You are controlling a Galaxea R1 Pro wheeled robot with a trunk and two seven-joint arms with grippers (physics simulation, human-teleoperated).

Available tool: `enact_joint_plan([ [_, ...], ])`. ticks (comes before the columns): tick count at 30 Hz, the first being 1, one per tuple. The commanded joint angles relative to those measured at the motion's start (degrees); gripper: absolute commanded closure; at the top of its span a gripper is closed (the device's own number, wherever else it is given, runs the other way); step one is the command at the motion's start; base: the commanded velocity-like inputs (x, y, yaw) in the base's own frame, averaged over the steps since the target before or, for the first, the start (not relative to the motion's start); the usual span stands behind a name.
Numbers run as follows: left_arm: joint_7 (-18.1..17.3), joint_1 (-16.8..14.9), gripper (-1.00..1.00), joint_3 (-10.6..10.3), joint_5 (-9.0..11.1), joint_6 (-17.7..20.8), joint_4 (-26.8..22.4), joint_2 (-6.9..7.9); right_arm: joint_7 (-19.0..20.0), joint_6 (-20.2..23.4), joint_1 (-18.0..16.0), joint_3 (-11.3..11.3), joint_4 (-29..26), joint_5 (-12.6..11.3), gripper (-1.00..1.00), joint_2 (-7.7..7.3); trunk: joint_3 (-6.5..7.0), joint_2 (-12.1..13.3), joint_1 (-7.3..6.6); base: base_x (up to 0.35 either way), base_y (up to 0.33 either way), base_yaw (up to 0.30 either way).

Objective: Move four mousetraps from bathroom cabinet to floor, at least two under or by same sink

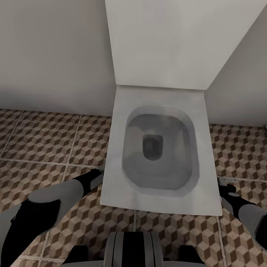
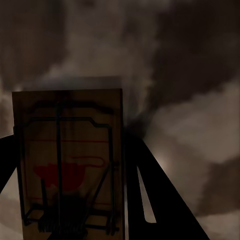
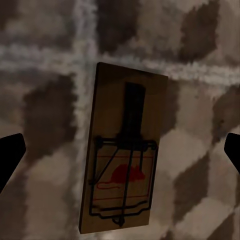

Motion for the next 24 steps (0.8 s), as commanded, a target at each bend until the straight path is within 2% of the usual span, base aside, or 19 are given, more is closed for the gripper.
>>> enact_joint_plan([
  [1, -0.41, 1.65, -1.00, -0.30, -0.36, -0.80, -0.08, 0.10, -0.12, -0.10, -0.01, 0.45, 0.05, -0.30, -1.00, 0.01, -0.05, 0.00, 0.36, 0.000, 0.000, 0.000],
  [24, -0.41, 1.65, -1.00, -0.30, -0.37, -0.80, -0.09, 0.10, -0.17, -0.17, -0.02, 0.41, 0.09, -0.30, -1.00, -0.02, -0.05, 0.00, 0.36, 0.000, 0.000, 0.000],
])
